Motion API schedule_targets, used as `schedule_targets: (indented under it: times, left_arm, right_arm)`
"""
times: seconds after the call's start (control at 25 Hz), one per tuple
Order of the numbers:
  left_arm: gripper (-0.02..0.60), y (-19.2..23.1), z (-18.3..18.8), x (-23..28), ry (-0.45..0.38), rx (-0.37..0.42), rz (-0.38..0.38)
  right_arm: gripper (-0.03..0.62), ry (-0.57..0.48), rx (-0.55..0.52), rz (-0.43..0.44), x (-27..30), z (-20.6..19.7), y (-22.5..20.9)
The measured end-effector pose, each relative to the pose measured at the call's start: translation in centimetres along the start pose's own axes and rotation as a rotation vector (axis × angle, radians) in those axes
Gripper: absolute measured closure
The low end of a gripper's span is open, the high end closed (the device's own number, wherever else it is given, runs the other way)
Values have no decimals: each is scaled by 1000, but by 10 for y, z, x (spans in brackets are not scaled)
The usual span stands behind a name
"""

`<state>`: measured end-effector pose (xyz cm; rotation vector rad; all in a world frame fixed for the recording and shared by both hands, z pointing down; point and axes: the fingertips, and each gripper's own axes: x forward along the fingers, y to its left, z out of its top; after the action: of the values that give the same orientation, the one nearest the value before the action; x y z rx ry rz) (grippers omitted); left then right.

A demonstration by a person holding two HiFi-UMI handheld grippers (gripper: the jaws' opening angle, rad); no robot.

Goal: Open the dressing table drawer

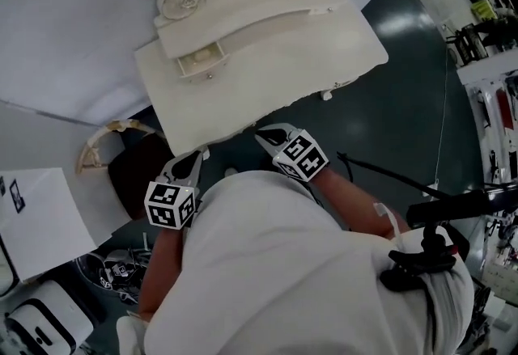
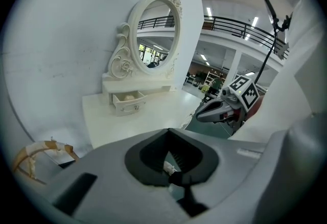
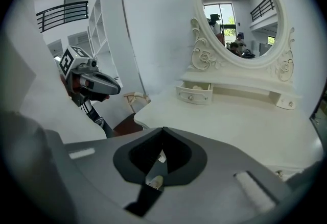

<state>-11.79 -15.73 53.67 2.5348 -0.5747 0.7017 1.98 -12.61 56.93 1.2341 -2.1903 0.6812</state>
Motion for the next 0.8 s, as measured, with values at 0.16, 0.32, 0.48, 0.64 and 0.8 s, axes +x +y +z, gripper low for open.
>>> schedule_targets:
  times: [0.16,0.32,0.48,0.64,0.8]
  left_arm:
    - [578,3,-7,-3,4,-8,1]
    - [578,3,-11,-4,6,-10,-10]
    - [578,1,-14,-1,15,-7,-31]
    - [578,-2,-12,6,27,13,-58]
    - [579,-7,-5,14,25,26,-81]
  right_arm:
    - [594,6,-13,2,3,1,6]
    - [594,11,-28,-1,5,2,12]
    - [594,13,-19,-8,4,0,14]
    - [594,20,-6,-23,0,-4,12]
    - [594,31,6,-40,-7,-9,6]
